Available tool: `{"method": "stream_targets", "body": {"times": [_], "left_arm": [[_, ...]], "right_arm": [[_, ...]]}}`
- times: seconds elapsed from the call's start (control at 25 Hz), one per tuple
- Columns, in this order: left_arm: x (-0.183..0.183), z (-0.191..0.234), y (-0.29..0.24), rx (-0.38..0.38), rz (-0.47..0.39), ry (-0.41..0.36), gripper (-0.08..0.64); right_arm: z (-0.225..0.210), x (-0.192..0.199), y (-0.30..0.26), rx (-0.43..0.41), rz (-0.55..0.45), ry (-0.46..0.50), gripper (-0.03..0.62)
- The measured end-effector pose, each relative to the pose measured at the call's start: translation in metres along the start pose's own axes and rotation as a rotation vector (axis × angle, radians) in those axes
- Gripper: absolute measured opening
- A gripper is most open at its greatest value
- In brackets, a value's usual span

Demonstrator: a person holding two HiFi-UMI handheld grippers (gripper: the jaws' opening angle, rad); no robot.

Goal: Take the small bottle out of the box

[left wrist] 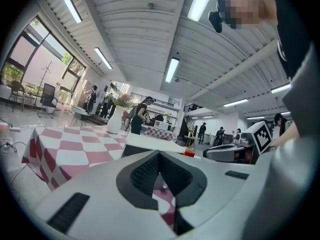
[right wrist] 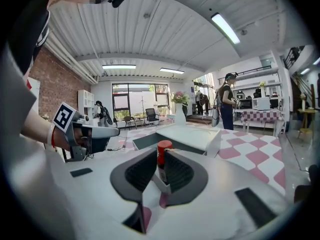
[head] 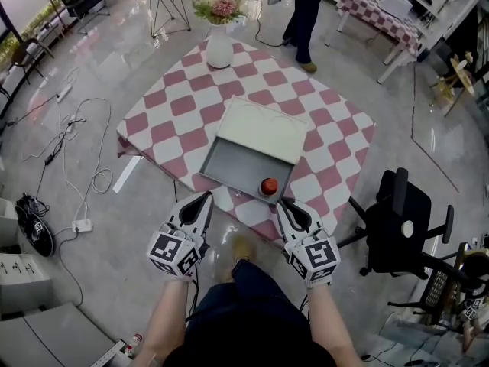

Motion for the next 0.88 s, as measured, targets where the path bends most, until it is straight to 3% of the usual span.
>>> {"method": "stream_targets", "body": {"times": [0.48,0.56,0.88], "left_arm": [[0.011,0.006,-0.033,0.023,0.040,-0.001,0.012],[0.014,0.008,-0.035,0.021,0.046,0.002,0.012],[0.016,0.020,-0.039,0.007,0.053,0.022,0.012]], "right_arm": [[-0.014,0.006,-0.029,-0.038,0.058,0.049,0.112],[-0.015,0.007,-0.033,-0.045,0.066,0.056,0.152],[-0.014,0.006,-0.050,-0.051,0.079,0.097,0.152]]}}
Point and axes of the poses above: the fingertips, and each gripper's own axes: y backward along the fingers, z to its left, x out of its underside, the point moved 3 cm from there along y, backward along the fingers
